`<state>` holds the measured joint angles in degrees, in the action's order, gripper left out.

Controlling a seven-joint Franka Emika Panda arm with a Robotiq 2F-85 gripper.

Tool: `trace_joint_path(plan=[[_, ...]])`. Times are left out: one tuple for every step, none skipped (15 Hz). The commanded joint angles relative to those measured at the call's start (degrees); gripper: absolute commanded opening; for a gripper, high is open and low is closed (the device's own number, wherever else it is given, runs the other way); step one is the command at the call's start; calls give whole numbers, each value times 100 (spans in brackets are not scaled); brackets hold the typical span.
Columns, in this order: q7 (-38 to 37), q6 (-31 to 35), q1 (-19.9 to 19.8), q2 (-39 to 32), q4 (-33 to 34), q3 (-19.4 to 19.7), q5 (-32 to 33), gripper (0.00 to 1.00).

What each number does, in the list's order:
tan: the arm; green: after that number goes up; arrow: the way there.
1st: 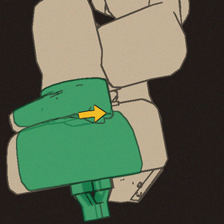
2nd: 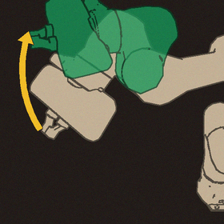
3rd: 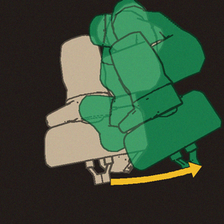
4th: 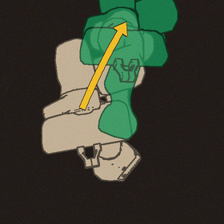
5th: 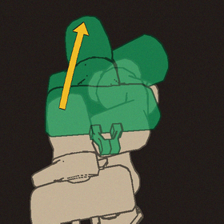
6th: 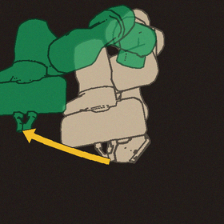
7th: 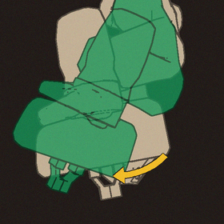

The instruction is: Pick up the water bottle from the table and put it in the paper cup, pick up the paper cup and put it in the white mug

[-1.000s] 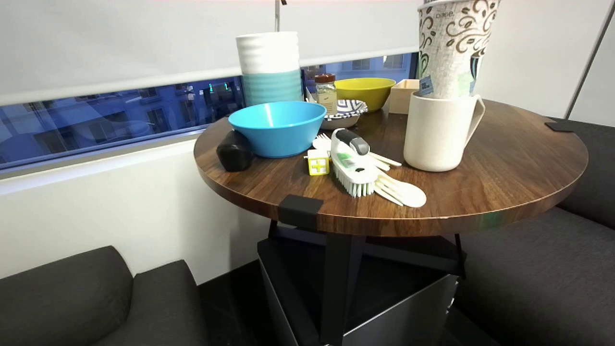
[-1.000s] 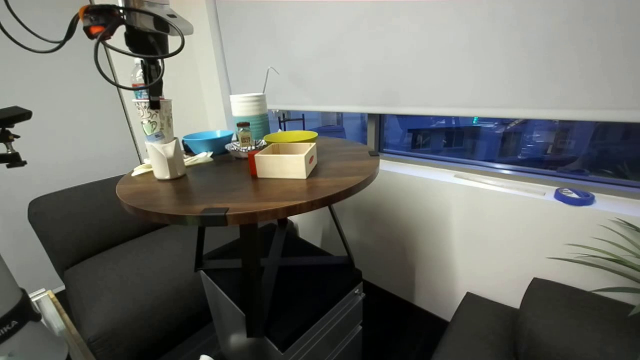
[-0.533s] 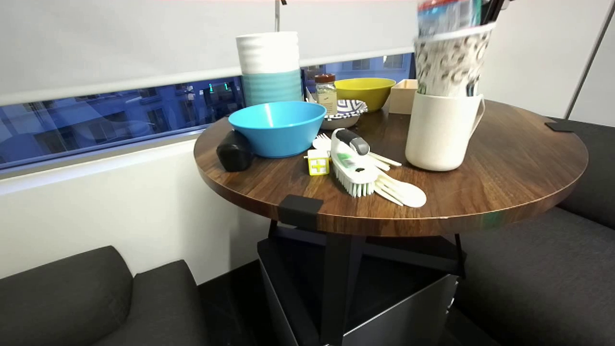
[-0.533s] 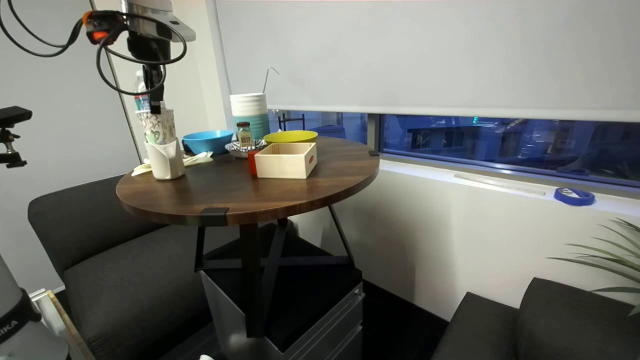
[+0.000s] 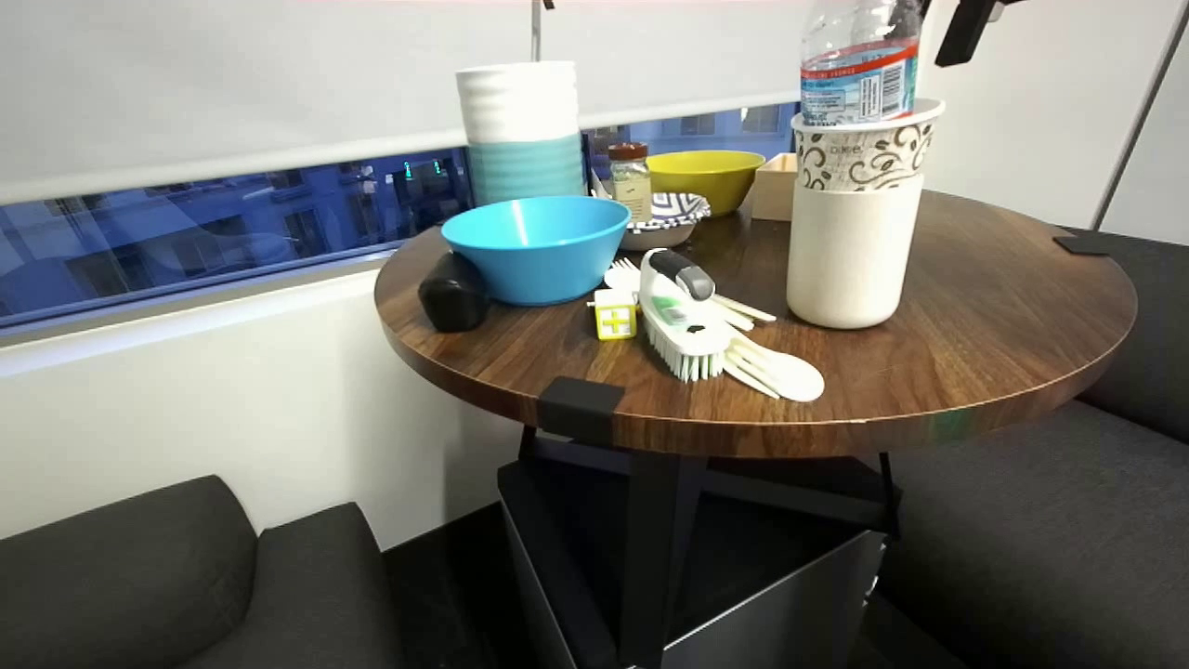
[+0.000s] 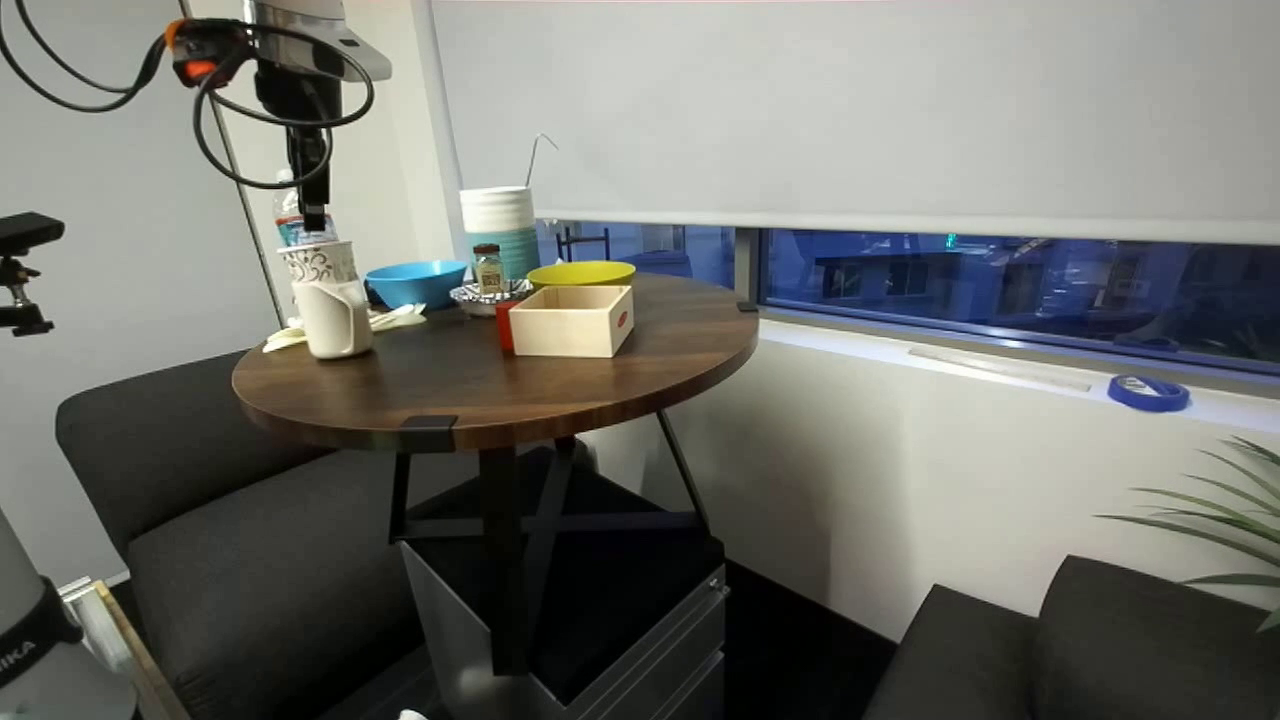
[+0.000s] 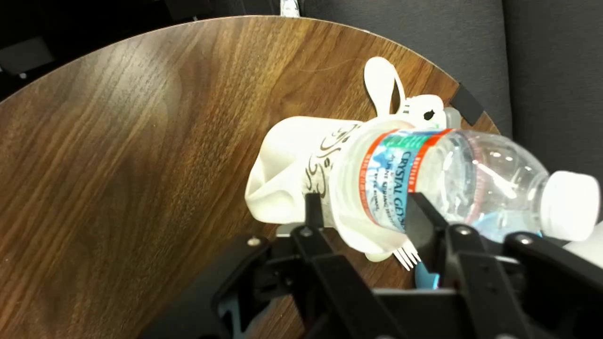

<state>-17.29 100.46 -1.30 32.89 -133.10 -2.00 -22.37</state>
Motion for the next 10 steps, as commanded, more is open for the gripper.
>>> trace_joint_path(plan=[[-9,18,-33,65,92,40,-103,81],[-30,21,-65,89,103,47,-49,88],[-53,17,-90,103,115,61,-29,96],[-95,6,-126,114,121,73,-2,99],[-132,30,-165,130,118,77,22,100],[-154,36,-194,153,129,90,16,100],[-174,48,-220,184,151,93,30,100],[-185,48,-242,213,185,104,23,100],[-221,40,-264,264,248,113,9,100],[-320,-111,-280,302,339,132,-21,100]])
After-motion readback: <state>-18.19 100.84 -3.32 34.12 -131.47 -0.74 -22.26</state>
